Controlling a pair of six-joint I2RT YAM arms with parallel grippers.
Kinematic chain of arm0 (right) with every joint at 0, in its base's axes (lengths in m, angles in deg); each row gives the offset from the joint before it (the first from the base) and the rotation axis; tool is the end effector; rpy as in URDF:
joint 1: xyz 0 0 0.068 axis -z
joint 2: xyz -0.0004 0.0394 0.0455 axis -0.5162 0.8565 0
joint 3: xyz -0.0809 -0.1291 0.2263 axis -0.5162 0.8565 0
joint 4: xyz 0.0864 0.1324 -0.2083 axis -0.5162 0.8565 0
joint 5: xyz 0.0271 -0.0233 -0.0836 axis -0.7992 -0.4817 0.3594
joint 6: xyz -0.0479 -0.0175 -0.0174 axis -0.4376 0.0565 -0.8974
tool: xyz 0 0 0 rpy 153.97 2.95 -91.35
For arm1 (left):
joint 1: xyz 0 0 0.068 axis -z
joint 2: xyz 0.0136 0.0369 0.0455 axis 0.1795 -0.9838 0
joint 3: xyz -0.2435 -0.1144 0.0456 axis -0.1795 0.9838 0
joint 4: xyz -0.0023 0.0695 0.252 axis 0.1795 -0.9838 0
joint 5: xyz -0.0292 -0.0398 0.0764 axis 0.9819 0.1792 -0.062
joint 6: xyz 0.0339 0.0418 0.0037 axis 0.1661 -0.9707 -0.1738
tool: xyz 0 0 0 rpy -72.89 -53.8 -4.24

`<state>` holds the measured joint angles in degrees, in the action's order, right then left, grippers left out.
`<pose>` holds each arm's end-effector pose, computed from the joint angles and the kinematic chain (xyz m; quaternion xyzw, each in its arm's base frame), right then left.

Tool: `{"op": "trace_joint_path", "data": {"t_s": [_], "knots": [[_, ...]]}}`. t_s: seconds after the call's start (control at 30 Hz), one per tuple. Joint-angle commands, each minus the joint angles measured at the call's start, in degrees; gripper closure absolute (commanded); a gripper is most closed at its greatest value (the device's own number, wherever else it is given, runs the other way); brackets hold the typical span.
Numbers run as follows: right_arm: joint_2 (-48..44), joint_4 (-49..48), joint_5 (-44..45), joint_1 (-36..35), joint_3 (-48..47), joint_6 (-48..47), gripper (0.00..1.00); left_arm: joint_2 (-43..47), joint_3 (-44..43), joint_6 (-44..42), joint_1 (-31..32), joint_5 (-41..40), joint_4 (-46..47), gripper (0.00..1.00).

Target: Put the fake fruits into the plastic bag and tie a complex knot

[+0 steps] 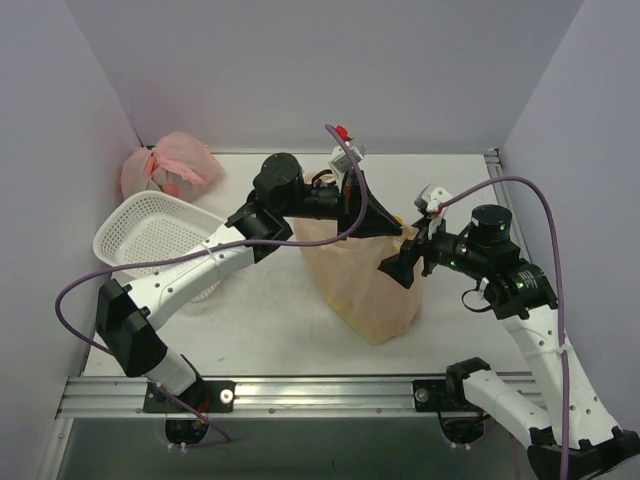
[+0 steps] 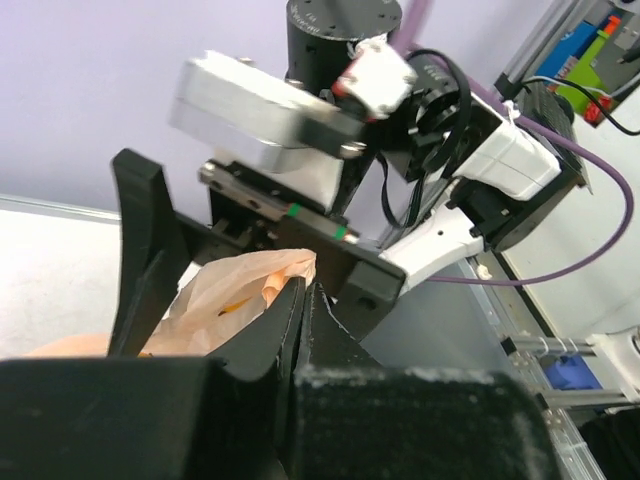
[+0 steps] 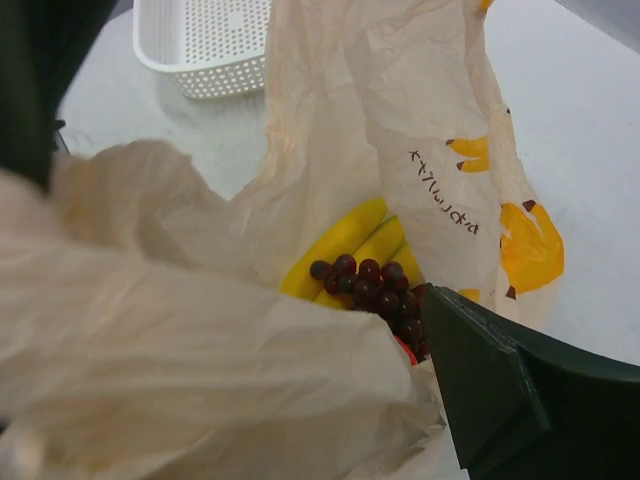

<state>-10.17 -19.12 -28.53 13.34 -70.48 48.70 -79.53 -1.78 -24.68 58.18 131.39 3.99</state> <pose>0.1566 0.0762 0.3994 -0.4184 0.6283 0.3188 0.5731 0.2208 -0.2855 0.4421 0.4043 0.5178 -0.6654 0.3544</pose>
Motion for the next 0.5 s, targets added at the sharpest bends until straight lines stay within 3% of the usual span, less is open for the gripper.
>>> {"op": "trace_joint_path", "data": {"t_s": [0.0,0.1,0.2,0.3,0.33,0.43,0.47], "knots": [[1.1,-13.6,4.2,-0.8,2.7,14.9,0.14,0.6,1.0,-0.8,0.9,-5.5,4.7,1.00],[1.6,-18.8,5.2,-1.0,4.3,21.6,0.16,1.7,3.4,-3.6,2.1,-11.1,4.7,1.00],[2.0,-21.8,5.3,-1.6,4.9,24.7,0.29,2.8,5.0,-5.8,3.7,-17.6,4.3,1.00],[2.3,-22.1,4.0,-1.4,5.4,24.6,0.53,3.3,5.4,-7.4,4.0,-24.4,1.2,1.00],[2.2,-22.1,2.7,-1.4,5.6,24.3,0.69,3.4,5.4,-8.6,3.9,-25.9,-1.1,1.00],[1.4,-21.7,1.7,-1.3,6.1,22.9,1.00,4.6,5.1,-11.3,2.6,-27.1,-3.1,1.00],[1.3,-21.5,1.4,-1.2,6.6,22.7,1.00,5.4,5.1,-11.9,2.3,-27.1,-4.1,0.99]]}}
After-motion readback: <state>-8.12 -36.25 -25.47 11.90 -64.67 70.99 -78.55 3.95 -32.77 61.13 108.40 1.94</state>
